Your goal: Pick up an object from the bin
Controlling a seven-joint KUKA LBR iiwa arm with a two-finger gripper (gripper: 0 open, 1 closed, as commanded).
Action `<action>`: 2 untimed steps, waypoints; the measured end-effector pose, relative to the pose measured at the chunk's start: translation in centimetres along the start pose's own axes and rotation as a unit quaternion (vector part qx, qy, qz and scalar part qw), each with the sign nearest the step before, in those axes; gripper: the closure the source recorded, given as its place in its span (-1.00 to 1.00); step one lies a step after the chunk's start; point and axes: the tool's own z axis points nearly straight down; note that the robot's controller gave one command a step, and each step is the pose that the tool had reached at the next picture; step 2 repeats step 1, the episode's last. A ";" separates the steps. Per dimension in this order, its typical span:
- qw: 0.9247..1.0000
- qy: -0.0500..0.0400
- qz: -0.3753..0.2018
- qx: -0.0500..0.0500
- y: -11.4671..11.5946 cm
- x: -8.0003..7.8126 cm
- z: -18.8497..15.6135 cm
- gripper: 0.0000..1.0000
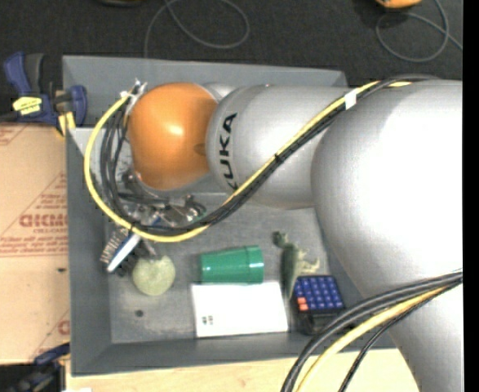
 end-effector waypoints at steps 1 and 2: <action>1.000 0.002 0.000 0.000 0.0 0.1 -2.2 1.00; 1.000 0.002 0.000 0.000 0.0 0.1 -2.2 1.00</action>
Offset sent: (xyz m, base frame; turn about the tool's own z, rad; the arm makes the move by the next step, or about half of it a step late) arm 0.0001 0.0000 0.0224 0.0000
